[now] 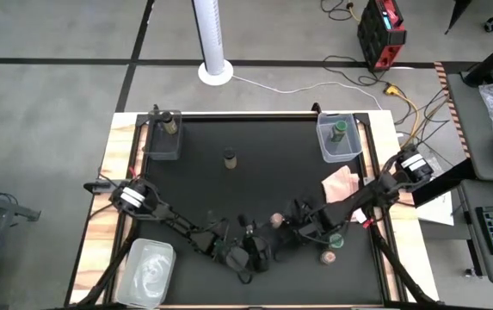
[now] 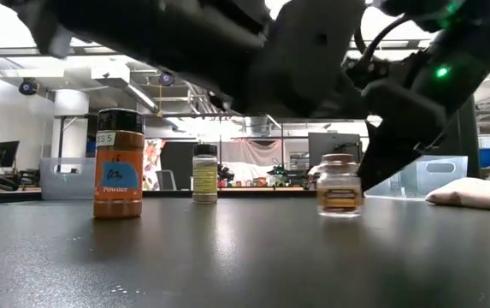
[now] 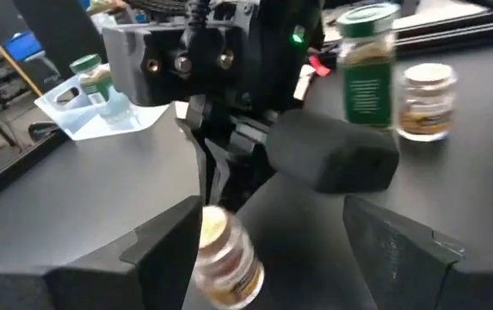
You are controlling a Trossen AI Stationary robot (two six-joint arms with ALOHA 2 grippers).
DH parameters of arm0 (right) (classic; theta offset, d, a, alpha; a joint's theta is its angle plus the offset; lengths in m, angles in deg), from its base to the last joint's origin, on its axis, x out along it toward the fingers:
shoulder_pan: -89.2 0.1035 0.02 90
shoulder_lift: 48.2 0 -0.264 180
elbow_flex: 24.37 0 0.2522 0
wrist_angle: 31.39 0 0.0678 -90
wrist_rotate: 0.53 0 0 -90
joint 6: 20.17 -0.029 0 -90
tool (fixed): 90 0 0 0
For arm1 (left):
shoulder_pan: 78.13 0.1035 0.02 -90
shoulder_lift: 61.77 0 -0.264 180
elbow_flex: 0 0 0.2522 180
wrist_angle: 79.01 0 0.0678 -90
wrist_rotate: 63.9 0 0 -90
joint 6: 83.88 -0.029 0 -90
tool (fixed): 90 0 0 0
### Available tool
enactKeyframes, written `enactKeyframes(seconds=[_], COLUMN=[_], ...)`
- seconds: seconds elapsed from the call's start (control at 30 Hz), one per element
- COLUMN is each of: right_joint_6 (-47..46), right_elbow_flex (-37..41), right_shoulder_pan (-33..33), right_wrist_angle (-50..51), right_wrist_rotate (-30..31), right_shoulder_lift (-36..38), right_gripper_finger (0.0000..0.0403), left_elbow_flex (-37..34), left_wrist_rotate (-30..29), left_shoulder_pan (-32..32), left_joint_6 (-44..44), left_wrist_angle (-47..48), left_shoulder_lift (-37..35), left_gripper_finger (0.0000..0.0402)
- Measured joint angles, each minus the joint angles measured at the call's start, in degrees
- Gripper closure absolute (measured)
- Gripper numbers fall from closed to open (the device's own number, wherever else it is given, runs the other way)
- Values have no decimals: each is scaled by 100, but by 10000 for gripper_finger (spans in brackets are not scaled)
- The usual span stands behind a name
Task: Sort spices by type
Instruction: Put the top brown spice bottle into the white bin
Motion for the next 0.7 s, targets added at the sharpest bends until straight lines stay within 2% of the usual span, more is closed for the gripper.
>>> enactKeyframes(seconds=[0.1, 0.27, 0.47, 0.63, 0.7], right_joint_6=[4, -45, -318, -361, -302], right_elbow_flex=[-51, -57, -57, -36, -5], right_shoulder_pan=[67, 156, 150, 150, 150], right_wrist_angle=[-112, 260, 1272, 1507, 1518], right_wrist_rotate=[-230, -159, 625, 970, 1022], right_shoulder_lift=[7, 176, 557, 796, 860], right_gripper_finger=[390, 390, 390, 390, 390], left_elbow_flex=[-8, -8, -4, -105, -102], left_wrist_rotate=[-25, -34, -26, 12, 265], left_shoulder_pan=[-82, -156, -205, -85, -12], left_joint_6=[3, 4, -5, 21, 4], left_wrist_angle=[140, 203, 440, 784, 726], left_shoulder_lift=[-36, -42, -363, -441, -432], left_gripper_finger=[135, 135, 135, 135, 135])
